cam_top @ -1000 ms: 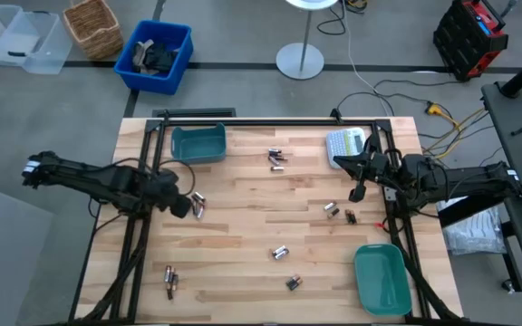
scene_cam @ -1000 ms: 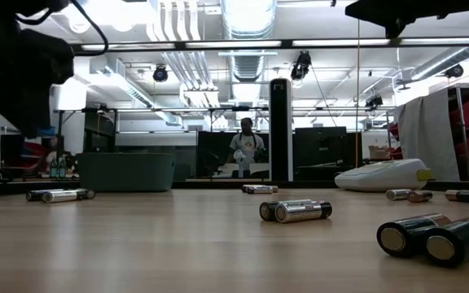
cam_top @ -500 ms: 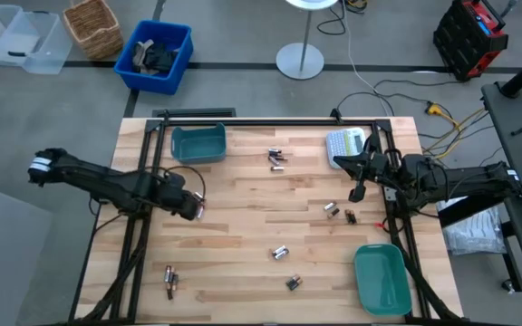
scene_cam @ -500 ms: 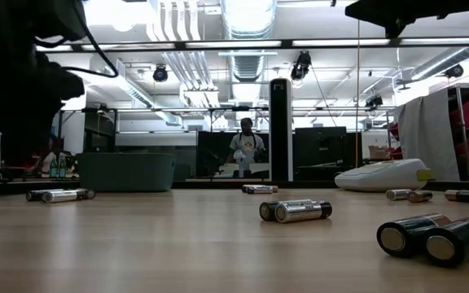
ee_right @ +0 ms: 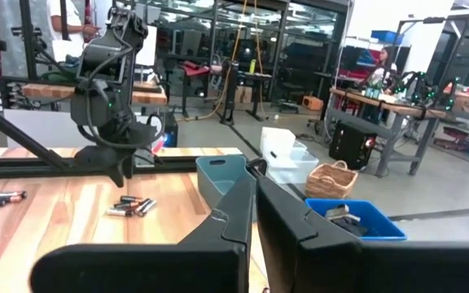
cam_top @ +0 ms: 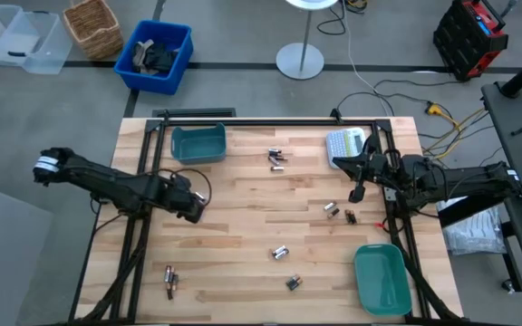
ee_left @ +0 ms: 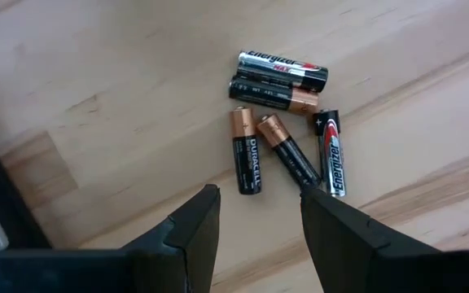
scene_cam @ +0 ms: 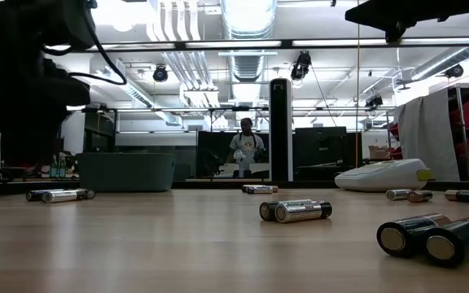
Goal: Sort batteries
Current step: Put the black battery into the blue bin
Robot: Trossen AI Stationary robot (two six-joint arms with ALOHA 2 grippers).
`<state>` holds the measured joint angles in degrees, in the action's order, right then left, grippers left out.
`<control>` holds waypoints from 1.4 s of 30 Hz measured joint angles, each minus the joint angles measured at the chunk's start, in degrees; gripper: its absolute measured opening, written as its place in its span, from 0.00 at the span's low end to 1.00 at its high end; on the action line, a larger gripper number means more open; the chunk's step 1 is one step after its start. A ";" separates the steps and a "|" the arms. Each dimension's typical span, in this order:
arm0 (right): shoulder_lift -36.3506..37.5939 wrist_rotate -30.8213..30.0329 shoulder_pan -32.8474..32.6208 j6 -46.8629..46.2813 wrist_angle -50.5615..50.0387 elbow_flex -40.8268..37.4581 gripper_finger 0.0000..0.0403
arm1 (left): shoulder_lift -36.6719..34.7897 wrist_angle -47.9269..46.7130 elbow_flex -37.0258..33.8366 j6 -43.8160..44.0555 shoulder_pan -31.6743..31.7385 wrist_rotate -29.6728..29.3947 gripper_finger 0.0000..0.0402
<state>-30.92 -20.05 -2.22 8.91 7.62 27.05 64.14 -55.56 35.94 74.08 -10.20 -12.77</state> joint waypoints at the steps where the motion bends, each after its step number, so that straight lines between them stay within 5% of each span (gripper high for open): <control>1: 0.00 0.00 0.00 0.00 0.02 0.00 0.03 | 0.47 0.37 0.00 0.07 0.00 -0.14 0.38; 42: 0.00 0.04 0.00 0.07 -0.04 -0.02 0.03 | 14.54 3.77 -0.09 -3.06 0.05 1.44 0.38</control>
<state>-30.92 -20.01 -2.22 8.97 7.57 27.03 78.68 -51.79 35.86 71.02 -10.15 -11.33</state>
